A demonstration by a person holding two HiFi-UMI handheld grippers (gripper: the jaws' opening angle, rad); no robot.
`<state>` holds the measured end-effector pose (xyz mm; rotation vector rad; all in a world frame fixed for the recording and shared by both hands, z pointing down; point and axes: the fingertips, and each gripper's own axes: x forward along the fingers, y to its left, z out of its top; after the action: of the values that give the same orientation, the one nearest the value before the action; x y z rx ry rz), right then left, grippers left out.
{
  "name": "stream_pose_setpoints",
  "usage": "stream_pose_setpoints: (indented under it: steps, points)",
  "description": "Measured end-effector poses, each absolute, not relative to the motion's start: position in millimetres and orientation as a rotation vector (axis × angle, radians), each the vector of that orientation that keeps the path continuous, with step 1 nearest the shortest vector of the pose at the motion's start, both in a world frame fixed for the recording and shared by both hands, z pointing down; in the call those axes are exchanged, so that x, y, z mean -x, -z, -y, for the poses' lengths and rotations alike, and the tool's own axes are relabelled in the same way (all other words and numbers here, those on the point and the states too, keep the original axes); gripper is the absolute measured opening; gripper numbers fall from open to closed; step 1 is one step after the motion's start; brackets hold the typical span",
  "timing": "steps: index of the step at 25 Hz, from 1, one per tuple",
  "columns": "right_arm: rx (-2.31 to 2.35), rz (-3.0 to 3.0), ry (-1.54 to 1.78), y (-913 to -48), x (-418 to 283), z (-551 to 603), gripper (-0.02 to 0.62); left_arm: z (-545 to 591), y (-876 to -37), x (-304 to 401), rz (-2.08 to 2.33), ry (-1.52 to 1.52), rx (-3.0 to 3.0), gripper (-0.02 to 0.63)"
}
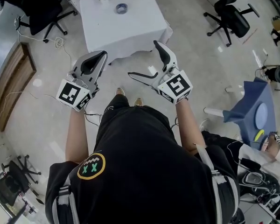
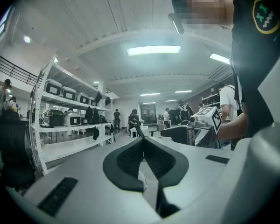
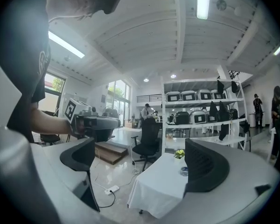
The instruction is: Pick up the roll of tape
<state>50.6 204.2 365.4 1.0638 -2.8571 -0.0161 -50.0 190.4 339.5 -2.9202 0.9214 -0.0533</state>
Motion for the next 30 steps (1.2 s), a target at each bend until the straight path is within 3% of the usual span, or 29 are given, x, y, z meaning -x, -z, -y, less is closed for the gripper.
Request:
stream_pose_setpoints:
  steps: [14,30]
  points:
    - [-1.108,2.844,0.020,-376.7,-61.7,-170.3,0.598,-153.3,-350.5,35.1,-0.882,0.033,2.930,0.018]
    - [-1.090,2.806,0.020,-380.5,-37.4,7.8,0.598,32.0,-360.2,57.8,-0.887,-0.013,2.976,0.018]
